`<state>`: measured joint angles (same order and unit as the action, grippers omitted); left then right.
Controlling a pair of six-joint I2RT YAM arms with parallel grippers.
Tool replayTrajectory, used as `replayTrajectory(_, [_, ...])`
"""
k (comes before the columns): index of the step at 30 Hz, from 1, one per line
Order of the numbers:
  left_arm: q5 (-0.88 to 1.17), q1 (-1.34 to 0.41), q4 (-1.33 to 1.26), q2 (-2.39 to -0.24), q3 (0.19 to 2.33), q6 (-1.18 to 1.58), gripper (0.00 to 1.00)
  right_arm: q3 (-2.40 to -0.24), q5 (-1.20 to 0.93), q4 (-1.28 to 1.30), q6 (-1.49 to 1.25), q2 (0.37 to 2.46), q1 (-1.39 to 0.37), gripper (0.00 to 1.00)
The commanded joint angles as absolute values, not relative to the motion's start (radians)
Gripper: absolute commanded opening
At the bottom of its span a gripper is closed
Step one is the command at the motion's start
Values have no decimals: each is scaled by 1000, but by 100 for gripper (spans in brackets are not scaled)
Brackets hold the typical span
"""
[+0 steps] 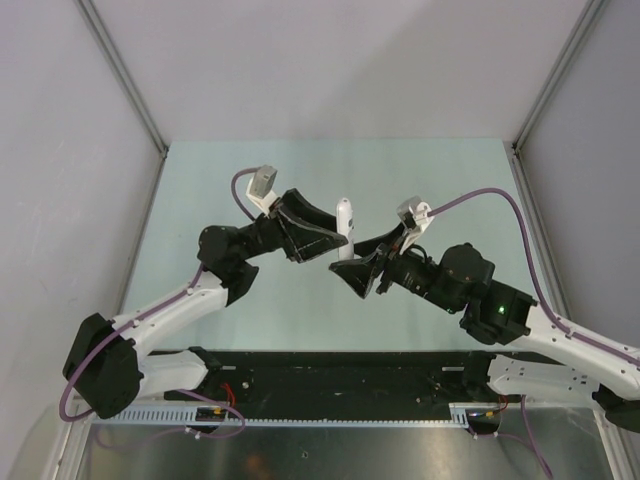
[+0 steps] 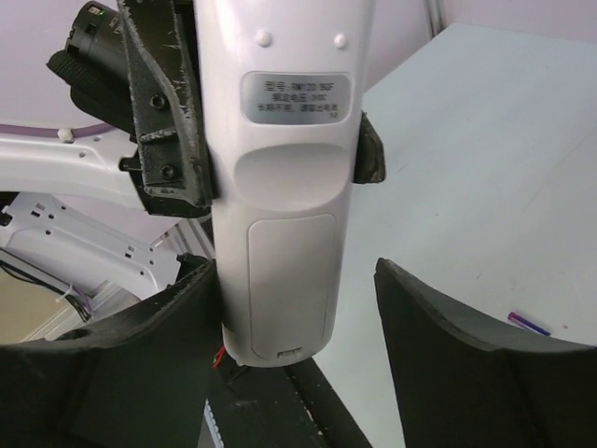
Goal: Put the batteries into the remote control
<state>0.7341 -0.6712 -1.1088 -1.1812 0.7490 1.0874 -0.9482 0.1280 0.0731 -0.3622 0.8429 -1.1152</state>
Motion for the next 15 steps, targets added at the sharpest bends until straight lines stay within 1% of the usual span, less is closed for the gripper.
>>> replayTrajectory(1, [735,-675,-1144,-1144,753,1094,0,-948,135,38,-345,850,-1108,66])
replayTrajectory(2, [736,-675,-1144,-1146,752,1094,0,-948,130,41,-345,850,-1106,64])
replayTrajectory(3, [735,-675,-1146,-1146,750,1092,0,-948,132,41,-342,848,-1104,56])
replayTrajectory(4, [732,-675,-1144,-1147,749,1092,2,-948,130,43,-342,847,-1104,51])
replayTrajectory(5, [732,-675,-1144,-1147,747,1091,9,-950,130,41,-336,844,-1104,46])
replayTrajectory(6, [732,-675,-1144,-1150,742,1089,24,-950,130,43,-331,841,-1104,35])
replayTrajectory(7, [735,-673,-1144,-1152,741,1086,61,-950,130,46,-325,835,-1106,28])
replayTrajectory(8, [735,-673,-1143,-1152,738,1086,74,-954,130,64,-315,833,-1106,21])
replayTrajectory(9, [738,-672,-1141,-1155,733,1085,91,-962,140,86,-310,833,-1108,0])
replayTrajectory(10, [741,-664,-1140,-1157,733,1083,99,-989,141,110,-304,834,-1109,0])
replayTrajectory(14, [767,-614,-1100,-1160,736,1075,100,-1032,193,268,-275,828,-1130,0])
replayTrajectory(15, [765,-601,-1086,-1160,738,1071,100,-1041,242,296,-272,827,-1138,0])
